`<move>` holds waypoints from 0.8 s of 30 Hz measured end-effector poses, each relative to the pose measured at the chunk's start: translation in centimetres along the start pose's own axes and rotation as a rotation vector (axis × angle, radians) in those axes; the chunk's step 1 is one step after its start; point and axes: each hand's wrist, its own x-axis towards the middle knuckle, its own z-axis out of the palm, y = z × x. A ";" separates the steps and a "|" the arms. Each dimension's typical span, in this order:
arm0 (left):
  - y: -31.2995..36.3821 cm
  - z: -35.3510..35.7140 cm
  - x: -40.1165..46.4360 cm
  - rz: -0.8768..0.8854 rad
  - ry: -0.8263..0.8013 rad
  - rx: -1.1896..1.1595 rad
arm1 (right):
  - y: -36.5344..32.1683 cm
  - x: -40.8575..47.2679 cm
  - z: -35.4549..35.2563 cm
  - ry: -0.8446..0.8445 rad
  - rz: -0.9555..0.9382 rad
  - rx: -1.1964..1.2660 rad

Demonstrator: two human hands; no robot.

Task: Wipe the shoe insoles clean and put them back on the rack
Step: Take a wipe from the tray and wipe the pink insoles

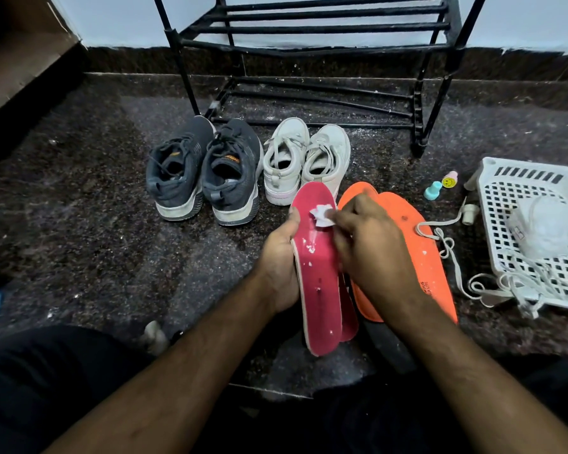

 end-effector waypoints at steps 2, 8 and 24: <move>-0.1 0.1 0.0 -0.007 -0.004 0.013 | -0.3 -0.1 0.5 -0.069 -0.074 -0.054; 0.0 -0.3 0.0 -0.012 -0.011 0.034 | 0.6 -0.1 -0.1 -0.013 0.010 0.131; 0.1 -0.3 0.1 -0.077 0.015 0.046 | -0.4 0.3 0.4 -0.301 -0.114 0.244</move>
